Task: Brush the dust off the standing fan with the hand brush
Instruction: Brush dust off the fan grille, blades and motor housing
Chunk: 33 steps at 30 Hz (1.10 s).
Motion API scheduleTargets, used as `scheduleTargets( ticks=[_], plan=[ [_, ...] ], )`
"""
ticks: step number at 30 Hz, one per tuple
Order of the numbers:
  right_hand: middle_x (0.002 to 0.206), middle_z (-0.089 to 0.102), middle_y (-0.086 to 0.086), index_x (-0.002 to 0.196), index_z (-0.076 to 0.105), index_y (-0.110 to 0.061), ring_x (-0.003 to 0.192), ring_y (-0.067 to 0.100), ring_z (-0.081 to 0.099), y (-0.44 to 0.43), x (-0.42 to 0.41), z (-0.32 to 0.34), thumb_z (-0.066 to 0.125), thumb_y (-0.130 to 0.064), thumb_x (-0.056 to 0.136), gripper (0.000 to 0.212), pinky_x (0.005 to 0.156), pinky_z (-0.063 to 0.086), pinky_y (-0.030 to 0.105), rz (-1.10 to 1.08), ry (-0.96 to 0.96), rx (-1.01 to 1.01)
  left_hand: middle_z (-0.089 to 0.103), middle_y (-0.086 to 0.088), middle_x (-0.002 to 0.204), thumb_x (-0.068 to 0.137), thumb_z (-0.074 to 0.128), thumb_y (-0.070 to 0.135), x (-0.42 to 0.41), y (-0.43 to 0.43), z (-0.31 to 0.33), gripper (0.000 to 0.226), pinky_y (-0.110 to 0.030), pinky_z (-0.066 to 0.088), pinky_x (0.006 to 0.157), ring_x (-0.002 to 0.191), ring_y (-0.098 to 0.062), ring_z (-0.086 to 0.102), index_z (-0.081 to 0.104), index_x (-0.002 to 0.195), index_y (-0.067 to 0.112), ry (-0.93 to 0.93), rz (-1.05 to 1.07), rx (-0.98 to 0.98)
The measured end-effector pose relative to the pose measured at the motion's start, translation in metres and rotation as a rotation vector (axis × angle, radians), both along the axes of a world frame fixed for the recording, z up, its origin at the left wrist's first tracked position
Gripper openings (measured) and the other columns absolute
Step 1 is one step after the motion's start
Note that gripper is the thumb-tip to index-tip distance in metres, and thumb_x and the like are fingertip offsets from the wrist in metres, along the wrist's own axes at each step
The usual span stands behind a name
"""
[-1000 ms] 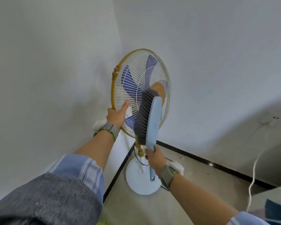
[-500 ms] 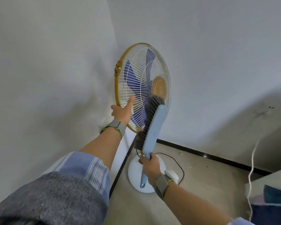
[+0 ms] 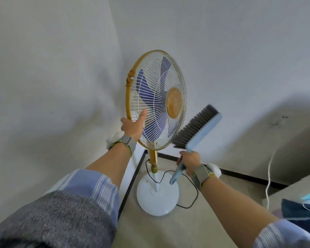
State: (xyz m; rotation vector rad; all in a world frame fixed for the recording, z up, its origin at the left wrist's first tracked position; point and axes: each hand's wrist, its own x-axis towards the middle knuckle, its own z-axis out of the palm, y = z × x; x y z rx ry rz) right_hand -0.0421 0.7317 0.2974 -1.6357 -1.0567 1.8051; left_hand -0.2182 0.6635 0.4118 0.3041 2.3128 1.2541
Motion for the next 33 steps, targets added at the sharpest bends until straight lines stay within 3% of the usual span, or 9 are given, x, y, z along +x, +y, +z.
scheduleTargets(
  ticks=[7, 11, 14, 17, 19, 23, 26, 29, 33],
  plan=[
    [0.057, 0.049, 0.009, 0.076, 0.049, -0.009, 0.046, 0.023, 0.050, 0.002, -0.032, 0.017, 0.052, -0.002, 0.089, 0.015, 0.059, 0.051, 0.041, 0.149, 0.055, 0.194, 0.049, -0.014, 0.139, 0.073, 0.055, 0.080, 0.004, 0.004, 0.000, 0.095, -0.052, 0.053, 0.094, 0.118, -0.037, 0.054, 0.032, 0.137, 0.013, 0.020, -0.006, -0.021],
    [0.067, 0.056, 0.015, 0.084, 0.054, -0.006, 0.059, 0.029, 0.058, 0.018, -0.024, -0.014, 0.052, -0.007, 0.083, 0.002, 0.066, 0.058, 0.046, 0.250, -0.148, 0.097, 0.051, -0.012, 0.131, 0.071, 0.060, 0.077, 0.004, 0.002, -0.001, 0.089, -0.053, 0.052, 0.094, 0.113, -0.034, 0.055, 0.035, 0.129, 0.014, -0.001, 0.018, 0.025],
    [0.089, 0.062, 0.026, 0.101, 0.060, 0.001, 0.080, 0.038, 0.064, 0.036, -0.004, -0.020, 0.053, -0.013, 0.090, 0.019, 0.072, 0.051, 0.039, 0.242, -0.241, 0.027, 0.055, -0.009, 0.121, 0.065, 0.062, 0.081, 0.001, -0.002, -0.003, 0.082, -0.053, 0.053, 0.091, 0.107, -0.034, 0.058, 0.035, 0.114, 0.021, -0.009, 0.050, 0.049],
    [0.118, 0.064, 0.024, 0.123, 0.055, 0.001, 0.108, 0.041, 0.061, 0.057, 0.001, -0.008, 0.053, -0.029, 0.093, 0.043, 0.089, 0.046, 0.040, 0.193, -0.386, 0.220, 0.057, -0.009, 0.120, 0.062, 0.061, 0.083, 0.004, -0.001, -0.005, 0.084, -0.054, 0.053, 0.091, 0.107, -0.034, 0.058, 0.036, 0.113, 0.021, 0.013, 0.061, 0.032],
    [0.122, 0.062, 0.024, 0.128, 0.048, 0.000, 0.110, 0.042, 0.059, 0.069, -0.006, 0.006, 0.051, -0.035, 0.093, 0.049, 0.095, 0.046, 0.043, 0.207, -0.357, 0.327, 0.057, -0.009, 0.122, 0.064, 0.061, 0.082, 0.010, 0.002, -0.005, 0.086, -0.053, 0.054, 0.090, 0.107, -0.033, 0.058, 0.038, 0.117, 0.019, 0.034, 0.093, 0.020],
    [0.119, 0.060, 0.027, 0.129, 0.044, 0.003, 0.110, 0.044, 0.057, 0.072, -0.014, 0.031, 0.047, -0.020, 0.099, 0.038, 0.086, 0.043, 0.043, 0.379, -0.405, 0.560, 0.056, -0.011, 0.128, 0.073, 0.065, 0.072, 0.020, 0.007, -0.008, 0.087, -0.050, 0.052, 0.094, 0.111, -0.031, 0.057, 0.039, 0.130, 0.012, 0.030, 0.160, 0.061],
    [0.104, 0.062, 0.023, 0.122, 0.046, 0.000, 0.097, 0.042, 0.060, 0.059, -0.011, 0.036, 0.049, -0.019, 0.096, 0.032, 0.079, 0.045, 0.045, 0.501, -0.259, 0.647, 0.055, -0.011, 0.132, 0.078, 0.067, 0.063, 0.029, 0.012, -0.011, 0.083, -0.042, 0.048, 0.098, 0.117, -0.032, 0.055, 0.040, 0.134, 0.009, 0.022, 0.238, 0.113],
    [0.081, 0.055, 0.013, 0.099, 0.046, -0.012, 0.072, 0.033, 0.058, 0.046, -0.016, 0.042, 0.049, -0.026, 0.084, 0.021, 0.068, 0.053, 0.053, 0.526, 0.041, 0.528, 0.055, -0.011, 0.134, 0.076, 0.068, 0.063, 0.033, 0.012, -0.011, 0.084, -0.042, 0.045, 0.100, 0.119, -0.032, 0.055, 0.041, 0.134, 0.009, 0.002, 0.294, 0.154],
    [0.072, 0.052, 0.015, 0.092, 0.045, -0.008, 0.060, 0.023, 0.054, 0.059, -0.017, 0.053, 0.050, -0.007, 0.094, 0.005, 0.056, 0.048, 0.035, 0.467, 0.300, 0.278, 0.055, -0.011, 0.135, 0.075, 0.067, 0.067, 0.040, 0.007, -0.013, 0.085, -0.045, 0.045, 0.104, 0.120, -0.032, 0.055, 0.041, 0.134, 0.011, -0.008, 0.345, 0.173]
  ],
)
